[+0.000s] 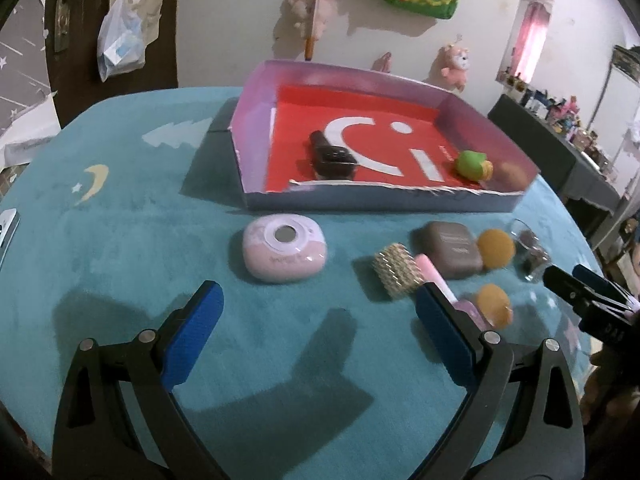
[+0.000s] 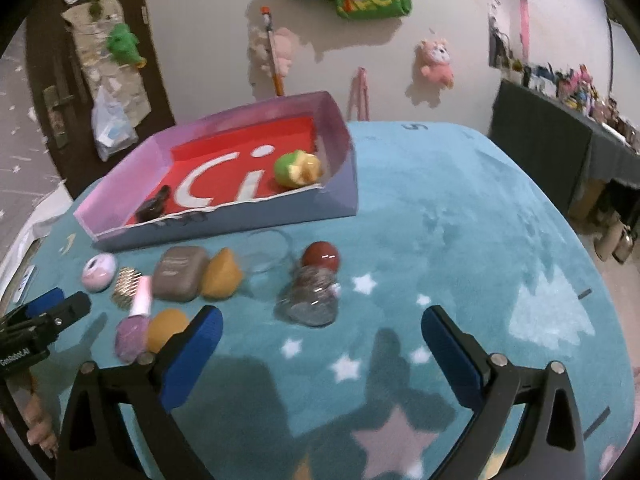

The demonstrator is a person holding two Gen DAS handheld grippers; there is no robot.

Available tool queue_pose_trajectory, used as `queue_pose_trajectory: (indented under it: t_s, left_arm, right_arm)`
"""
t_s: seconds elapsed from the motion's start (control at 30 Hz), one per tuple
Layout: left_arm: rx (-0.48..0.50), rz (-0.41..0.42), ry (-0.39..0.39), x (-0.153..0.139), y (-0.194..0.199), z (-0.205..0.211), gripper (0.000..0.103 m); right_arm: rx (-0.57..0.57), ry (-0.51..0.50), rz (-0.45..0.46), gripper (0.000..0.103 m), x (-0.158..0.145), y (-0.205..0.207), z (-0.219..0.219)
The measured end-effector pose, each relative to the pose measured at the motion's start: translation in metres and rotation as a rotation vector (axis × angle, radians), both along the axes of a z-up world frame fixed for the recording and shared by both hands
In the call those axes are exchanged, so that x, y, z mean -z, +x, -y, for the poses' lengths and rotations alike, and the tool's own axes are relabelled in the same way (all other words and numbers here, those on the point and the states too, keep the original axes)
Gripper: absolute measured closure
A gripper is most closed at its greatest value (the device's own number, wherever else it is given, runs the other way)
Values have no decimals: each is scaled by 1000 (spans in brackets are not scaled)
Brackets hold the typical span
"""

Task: Organize rigid objects
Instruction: 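Grasp the pink round case with the left tool while the right tool grasps the red-lidded glass jar, then lift the pink case with the left tool while the right tool lifts the glass jar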

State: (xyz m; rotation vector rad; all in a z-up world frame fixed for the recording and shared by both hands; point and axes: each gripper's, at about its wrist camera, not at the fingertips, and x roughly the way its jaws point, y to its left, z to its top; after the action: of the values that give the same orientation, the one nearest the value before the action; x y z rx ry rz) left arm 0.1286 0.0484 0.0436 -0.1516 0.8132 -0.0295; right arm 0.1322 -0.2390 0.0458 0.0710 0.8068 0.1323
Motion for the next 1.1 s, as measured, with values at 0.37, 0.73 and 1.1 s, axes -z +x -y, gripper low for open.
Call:
queue_pose_trajectory:
  t_s: [0.37, 0.73, 1.1]
  left_arm:
    - [-20, -83, 27, 11, 38, -12, 18]
    - [-6, -99, 46, 16, 51, -13, 51]
    - [60, -47, -6, -5, 33, -3, 51]
  right_arm:
    - [-4, -44, -97, 28, 15, 35, 1]
    - [-60, -68, -93, 68, 16, 41, -9]
    - [-87, -46, -53, 70, 2, 25, -9]
